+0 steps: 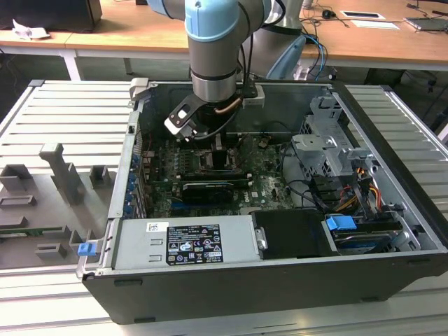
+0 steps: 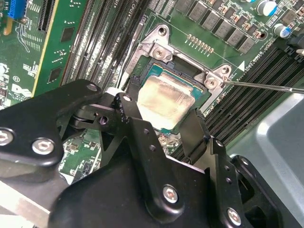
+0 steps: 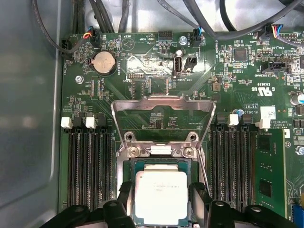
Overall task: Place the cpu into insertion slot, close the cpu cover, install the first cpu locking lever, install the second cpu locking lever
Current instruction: 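Place the cpu into insertion slot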
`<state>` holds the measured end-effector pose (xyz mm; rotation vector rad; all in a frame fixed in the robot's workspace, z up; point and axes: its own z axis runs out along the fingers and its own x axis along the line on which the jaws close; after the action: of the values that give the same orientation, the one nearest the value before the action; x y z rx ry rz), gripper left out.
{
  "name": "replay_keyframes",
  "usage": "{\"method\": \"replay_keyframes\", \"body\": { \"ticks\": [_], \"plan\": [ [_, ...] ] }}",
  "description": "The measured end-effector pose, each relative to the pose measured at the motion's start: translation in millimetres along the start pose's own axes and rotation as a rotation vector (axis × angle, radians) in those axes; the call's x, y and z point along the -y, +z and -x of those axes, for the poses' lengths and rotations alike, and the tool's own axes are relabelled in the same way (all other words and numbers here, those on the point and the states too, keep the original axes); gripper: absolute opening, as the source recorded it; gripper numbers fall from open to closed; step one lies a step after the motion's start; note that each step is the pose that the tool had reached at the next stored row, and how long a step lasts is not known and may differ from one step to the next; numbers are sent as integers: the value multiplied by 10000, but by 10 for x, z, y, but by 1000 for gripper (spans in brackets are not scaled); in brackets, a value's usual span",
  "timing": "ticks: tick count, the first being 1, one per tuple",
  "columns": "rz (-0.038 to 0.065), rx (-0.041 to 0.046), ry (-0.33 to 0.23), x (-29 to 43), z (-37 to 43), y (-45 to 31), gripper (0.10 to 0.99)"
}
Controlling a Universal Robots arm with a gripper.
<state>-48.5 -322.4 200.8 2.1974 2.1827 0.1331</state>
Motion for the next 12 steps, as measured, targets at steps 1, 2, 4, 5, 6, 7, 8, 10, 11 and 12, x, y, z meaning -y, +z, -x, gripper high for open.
{"method": "replay_keyframes", "body": {
  "ticks": [1, 2, 4, 5, 6, 7, 8, 10, 11, 12],
  "plan": [
    [0, -1, 1, 0, 0, 0, 608],
    [1, -1, 1, -1, 0, -4, 608],
    [0, 0, 1, -2, 0, -15, 608],
    [0, -1, 0, -2, -1, -20, 608],
    [0, 0, 0, -3, -1, -24, 608],
    [0, 0, 0, -3, -1, -30, 608],
    [1, 0, 1, -4, -1, -41, 608],
    [-1, 1, 1, -6, -2, -68, 608],
    [-1, 1, 1, -8, -3, -83, 608],
    [0, 1, 1, -11, -4, -115, 608]
  ]
}}
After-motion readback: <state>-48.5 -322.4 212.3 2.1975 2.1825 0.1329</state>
